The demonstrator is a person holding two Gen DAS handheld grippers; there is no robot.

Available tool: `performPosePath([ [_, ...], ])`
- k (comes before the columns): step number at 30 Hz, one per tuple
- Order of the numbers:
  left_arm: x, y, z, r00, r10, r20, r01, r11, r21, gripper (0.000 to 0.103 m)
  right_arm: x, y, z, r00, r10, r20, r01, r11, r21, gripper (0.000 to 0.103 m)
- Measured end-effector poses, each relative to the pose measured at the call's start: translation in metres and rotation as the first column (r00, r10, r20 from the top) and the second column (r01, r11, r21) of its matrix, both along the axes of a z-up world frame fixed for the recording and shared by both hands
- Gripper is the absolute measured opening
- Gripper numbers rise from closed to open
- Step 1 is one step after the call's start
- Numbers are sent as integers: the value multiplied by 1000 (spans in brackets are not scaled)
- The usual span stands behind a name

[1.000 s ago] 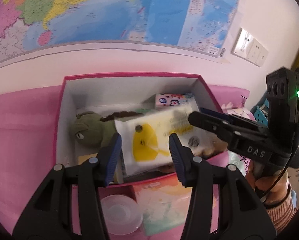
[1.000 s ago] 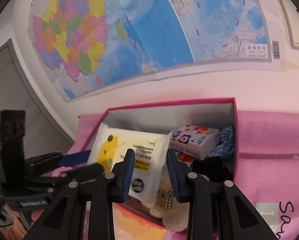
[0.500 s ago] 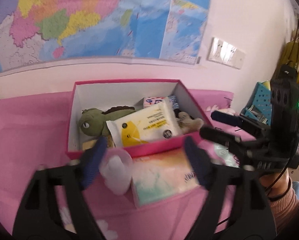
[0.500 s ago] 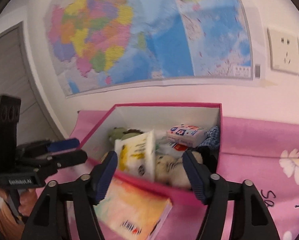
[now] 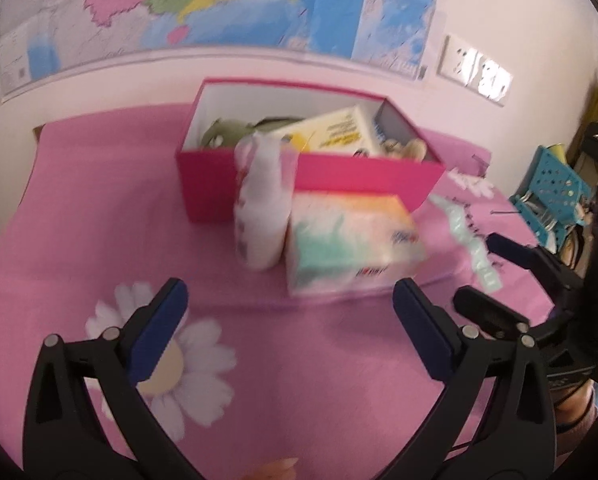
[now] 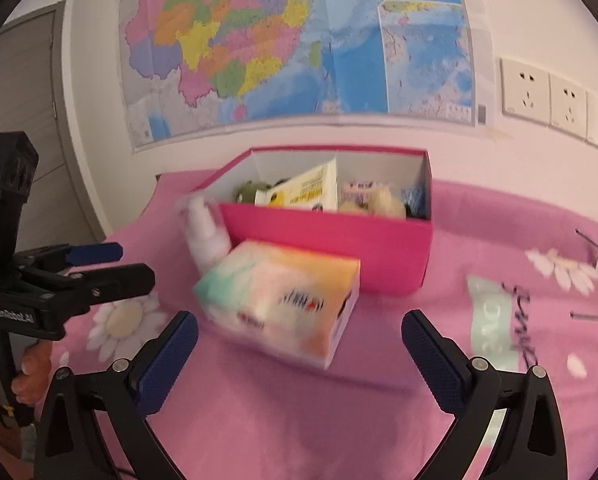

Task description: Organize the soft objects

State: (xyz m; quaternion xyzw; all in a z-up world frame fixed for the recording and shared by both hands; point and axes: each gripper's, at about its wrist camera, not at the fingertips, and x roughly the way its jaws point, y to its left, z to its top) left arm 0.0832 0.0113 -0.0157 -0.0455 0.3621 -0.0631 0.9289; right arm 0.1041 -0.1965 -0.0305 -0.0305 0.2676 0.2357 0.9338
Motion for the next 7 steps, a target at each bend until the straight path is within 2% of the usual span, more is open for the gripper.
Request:
performPosePath([
  [7,-16,-4,-8,1000,29,-9,-29,999,34,102,-16,2,-11,1000,-3,-28,3,1000,2,103],
])
